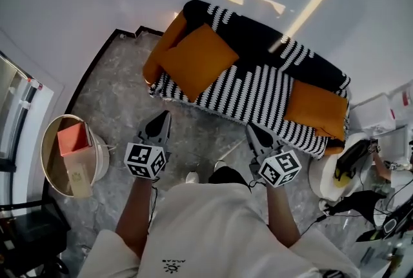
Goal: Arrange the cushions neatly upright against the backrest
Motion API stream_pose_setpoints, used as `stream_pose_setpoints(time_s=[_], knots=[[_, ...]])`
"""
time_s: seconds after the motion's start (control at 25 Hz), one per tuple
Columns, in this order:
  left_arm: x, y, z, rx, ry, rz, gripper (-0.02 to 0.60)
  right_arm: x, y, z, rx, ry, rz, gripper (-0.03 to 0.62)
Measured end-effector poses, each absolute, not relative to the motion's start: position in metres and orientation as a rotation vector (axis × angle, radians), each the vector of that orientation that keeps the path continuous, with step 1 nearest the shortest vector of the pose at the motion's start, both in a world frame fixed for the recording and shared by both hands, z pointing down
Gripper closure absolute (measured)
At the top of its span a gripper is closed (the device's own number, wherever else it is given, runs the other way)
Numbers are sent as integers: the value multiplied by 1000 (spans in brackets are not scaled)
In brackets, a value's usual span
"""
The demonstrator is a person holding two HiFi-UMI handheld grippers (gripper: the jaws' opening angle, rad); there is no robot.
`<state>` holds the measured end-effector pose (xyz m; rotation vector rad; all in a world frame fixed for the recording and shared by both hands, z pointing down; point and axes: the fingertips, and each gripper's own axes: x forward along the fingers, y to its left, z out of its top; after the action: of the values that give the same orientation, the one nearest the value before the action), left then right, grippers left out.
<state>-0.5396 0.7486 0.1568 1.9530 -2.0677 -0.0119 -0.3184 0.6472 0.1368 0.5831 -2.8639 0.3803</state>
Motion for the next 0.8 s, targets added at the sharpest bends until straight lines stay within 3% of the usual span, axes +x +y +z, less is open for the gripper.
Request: stream_pose_setpoints(time_s=[0.48,0.8], knots=[[-582,766,177,1787,-2157,-26,563,-385,619,142,393,-2876,372,571],[-598,710,186,1739,-2156,-1,563,-408,555,166,336,-2869,446,571]])
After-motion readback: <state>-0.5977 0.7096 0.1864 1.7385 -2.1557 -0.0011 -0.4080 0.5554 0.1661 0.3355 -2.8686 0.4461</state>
